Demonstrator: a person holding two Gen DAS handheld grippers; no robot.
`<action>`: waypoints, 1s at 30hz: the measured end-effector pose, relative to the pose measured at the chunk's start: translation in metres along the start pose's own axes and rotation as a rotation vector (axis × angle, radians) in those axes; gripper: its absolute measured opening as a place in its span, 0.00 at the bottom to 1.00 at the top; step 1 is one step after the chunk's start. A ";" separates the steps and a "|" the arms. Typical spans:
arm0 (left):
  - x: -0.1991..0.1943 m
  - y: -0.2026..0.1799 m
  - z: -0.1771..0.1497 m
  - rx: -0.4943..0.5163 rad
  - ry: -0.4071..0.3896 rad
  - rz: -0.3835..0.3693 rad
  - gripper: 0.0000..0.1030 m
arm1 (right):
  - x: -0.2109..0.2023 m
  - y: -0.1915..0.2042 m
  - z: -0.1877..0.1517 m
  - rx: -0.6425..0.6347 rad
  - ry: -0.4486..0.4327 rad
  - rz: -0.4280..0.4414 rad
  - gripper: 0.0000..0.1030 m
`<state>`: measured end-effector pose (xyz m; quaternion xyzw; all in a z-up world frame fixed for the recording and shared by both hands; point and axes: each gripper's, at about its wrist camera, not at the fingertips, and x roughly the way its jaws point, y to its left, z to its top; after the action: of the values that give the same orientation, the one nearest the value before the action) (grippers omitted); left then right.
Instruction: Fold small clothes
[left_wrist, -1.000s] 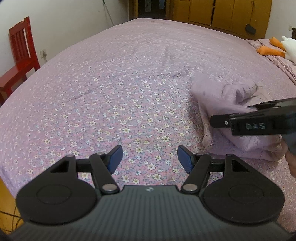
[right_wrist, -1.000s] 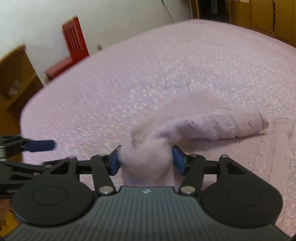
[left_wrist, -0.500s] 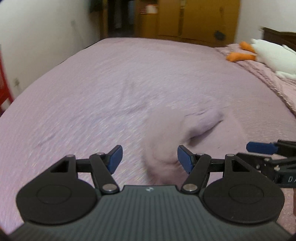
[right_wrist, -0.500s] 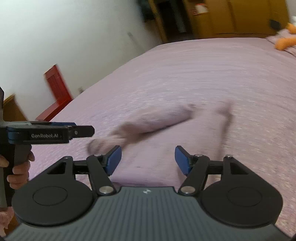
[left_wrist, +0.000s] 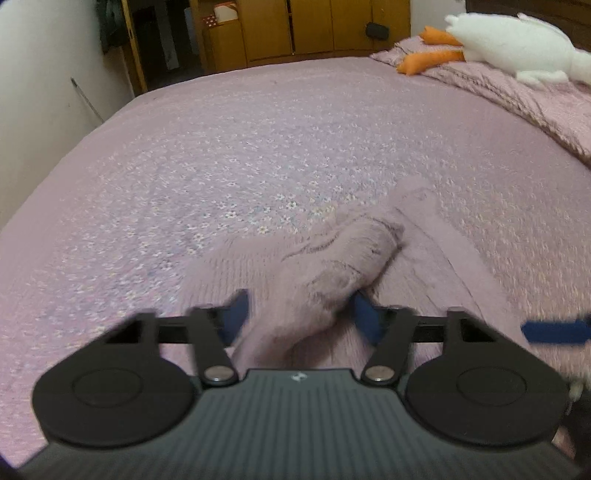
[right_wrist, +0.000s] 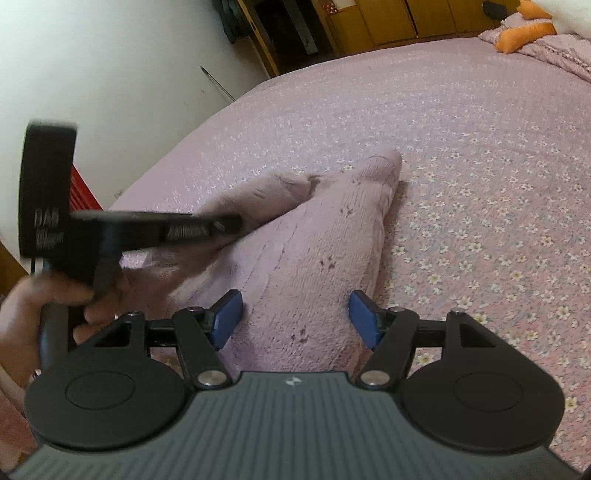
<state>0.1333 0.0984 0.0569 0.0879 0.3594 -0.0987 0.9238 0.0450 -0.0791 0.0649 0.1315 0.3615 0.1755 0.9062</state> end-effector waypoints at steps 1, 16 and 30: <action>0.003 0.005 0.003 -0.028 0.006 -0.017 0.11 | 0.002 0.004 -0.001 -0.011 -0.005 -0.001 0.69; 0.024 0.084 -0.022 -0.339 0.036 0.038 0.22 | 0.008 0.005 0.004 -0.011 0.006 0.047 0.72; -0.010 0.105 -0.056 -0.478 0.209 -0.244 0.65 | 0.048 -0.052 0.007 0.334 0.119 0.158 0.92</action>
<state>0.1150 0.2137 0.0325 -0.1665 0.4737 -0.1119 0.8575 0.0939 -0.1068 0.0210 0.2973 0.4273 0.1912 0.8322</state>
